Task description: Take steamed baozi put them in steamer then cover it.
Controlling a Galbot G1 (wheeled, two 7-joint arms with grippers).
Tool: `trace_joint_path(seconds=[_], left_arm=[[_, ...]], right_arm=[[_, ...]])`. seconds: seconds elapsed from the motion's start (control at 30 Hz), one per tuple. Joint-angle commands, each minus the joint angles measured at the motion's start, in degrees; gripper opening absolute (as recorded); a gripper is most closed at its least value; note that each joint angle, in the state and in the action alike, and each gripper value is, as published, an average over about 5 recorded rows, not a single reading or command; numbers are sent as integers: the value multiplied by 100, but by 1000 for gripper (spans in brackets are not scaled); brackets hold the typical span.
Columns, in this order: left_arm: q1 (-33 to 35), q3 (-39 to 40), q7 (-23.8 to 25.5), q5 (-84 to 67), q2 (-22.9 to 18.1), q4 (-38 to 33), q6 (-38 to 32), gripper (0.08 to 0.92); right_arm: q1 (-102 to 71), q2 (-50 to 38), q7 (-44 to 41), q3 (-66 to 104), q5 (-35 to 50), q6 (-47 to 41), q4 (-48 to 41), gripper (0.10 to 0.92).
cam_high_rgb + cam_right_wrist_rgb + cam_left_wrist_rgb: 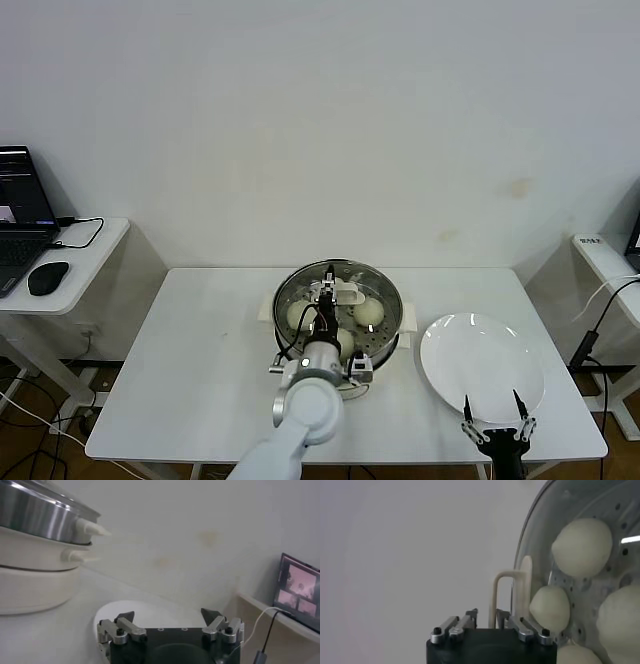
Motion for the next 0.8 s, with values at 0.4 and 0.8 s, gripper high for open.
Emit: trace_joint_path(seconds=[0.4, 0.8], left_arm=[[2349, -1130, -2123, -5553, 2059, -2684, -1570, 813], [4460, -3869, -3117, -9905, 1838, -2527, -3889, 823]], right_arm=[[-35, -7, -22, -23, 30, 9, -36, 823], [-186, -265, -201, -272, 655, 86, 108, 823]])
